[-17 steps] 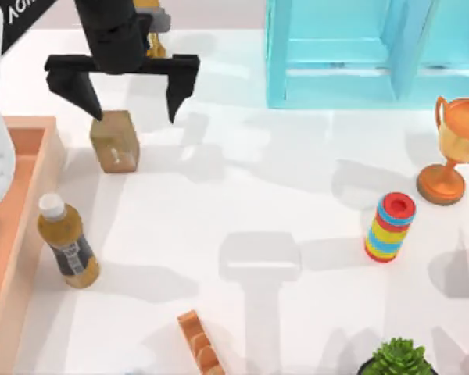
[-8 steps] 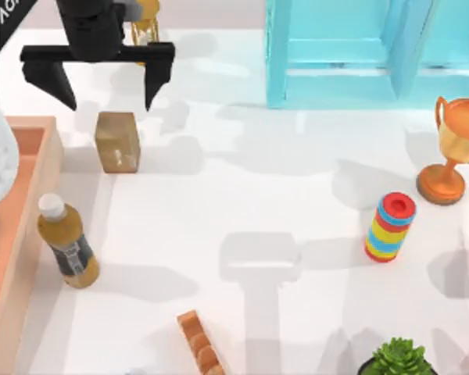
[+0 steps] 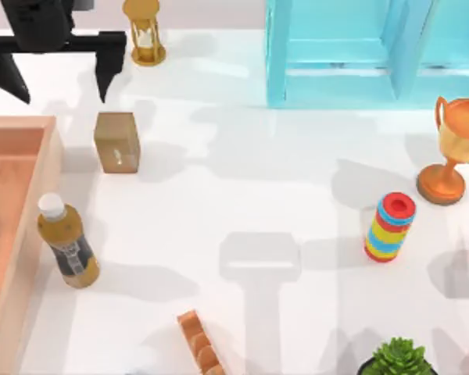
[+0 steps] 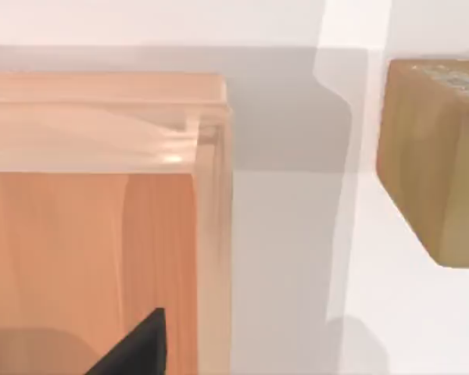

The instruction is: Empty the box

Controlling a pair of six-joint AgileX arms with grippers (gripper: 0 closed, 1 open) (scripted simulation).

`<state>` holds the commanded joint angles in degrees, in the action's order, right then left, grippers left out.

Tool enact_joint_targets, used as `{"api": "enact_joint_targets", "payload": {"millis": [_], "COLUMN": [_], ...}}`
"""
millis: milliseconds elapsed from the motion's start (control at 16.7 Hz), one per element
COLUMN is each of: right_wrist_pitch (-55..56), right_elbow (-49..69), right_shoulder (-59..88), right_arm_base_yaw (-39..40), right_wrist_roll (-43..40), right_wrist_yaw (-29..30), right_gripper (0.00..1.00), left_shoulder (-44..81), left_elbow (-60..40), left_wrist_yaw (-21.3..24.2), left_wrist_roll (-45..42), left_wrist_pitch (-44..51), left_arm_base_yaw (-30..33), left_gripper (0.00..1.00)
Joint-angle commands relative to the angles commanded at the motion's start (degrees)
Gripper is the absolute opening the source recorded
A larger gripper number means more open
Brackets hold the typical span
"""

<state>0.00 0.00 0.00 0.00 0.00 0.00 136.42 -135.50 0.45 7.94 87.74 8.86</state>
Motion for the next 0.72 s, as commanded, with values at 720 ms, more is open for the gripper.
{"api": "enact_joint_targets", "payload": {"millis": [720], "right_wrist_pitch": [0.0], "right_elbow": [0.0], "right_shoulder": [0.0], "right_arm_base_yaw": [0.0], "right_wrist_roll": [0.0], "right_wrist_yaw": [0.0], "right_gripper": [1.00], "left_shoulder": [-26.7], "left_elbow": [37.6], "left_wrist_yaw": [-0.6], "left_wrist_roll": [-19.2], "left_wrist_pitch": [-9.6], "left_arm_base_yaw": [-18.7], "left_gripper": [1.00]}}
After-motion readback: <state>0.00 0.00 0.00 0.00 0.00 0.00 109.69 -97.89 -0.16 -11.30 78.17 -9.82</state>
